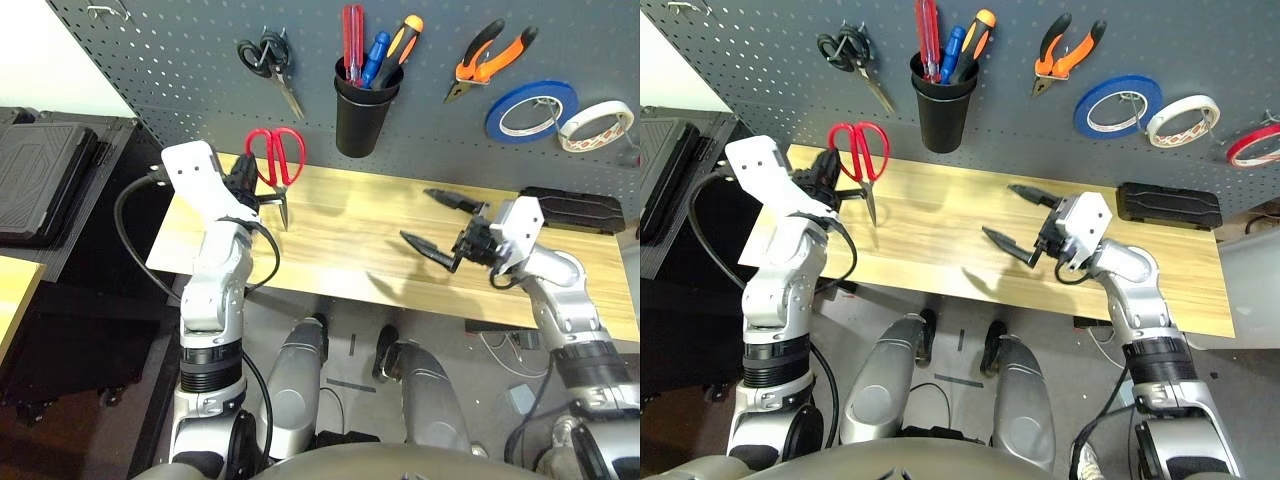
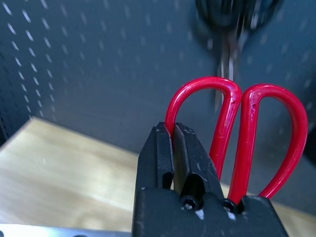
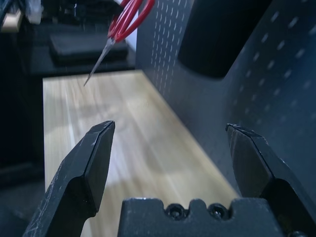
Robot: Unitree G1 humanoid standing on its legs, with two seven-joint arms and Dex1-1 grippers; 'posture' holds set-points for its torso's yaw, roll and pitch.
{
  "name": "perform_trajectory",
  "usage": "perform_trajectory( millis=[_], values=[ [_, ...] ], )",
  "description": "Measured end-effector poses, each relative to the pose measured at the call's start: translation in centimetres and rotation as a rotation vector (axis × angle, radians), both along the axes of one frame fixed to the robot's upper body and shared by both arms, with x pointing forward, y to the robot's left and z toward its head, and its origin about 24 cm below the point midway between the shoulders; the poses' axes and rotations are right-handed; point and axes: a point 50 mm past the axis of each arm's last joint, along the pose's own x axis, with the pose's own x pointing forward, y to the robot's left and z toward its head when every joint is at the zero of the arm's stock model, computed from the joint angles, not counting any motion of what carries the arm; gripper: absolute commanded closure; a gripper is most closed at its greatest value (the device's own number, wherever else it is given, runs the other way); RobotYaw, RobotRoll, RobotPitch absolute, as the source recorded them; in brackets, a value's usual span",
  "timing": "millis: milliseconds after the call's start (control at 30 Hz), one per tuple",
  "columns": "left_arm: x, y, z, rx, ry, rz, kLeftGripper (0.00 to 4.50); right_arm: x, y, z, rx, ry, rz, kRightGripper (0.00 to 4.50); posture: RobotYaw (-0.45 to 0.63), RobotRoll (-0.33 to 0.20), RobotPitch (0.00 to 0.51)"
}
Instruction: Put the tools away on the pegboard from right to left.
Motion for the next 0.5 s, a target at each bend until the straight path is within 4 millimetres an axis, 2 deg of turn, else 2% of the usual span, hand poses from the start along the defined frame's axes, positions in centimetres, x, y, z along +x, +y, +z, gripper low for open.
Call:
perform_trajectory(
  millis=[233,400,500],
  values=[
    [0.1,1.9,3.2,0.001,-0.133,0.008,4.48,0.3,-0.8,2.3,0.097,-0.088,0.045,0.00,0.29,0.000,0.283],
    [0.0,2.1,5.7,-0.006,-0.220,-0.025,4.48,0.5,-1.5,3.3,0.110,-0.093,0.067,0.00,0.29,0.000,0.281],
    [0.1,1.9,6.3,-0.017,-0.236,-0.051,4.48,0.5,-1.7,4.1,0.120,-0.117,0.071,0.00,0.29,0.000,0.281]
  ],
)
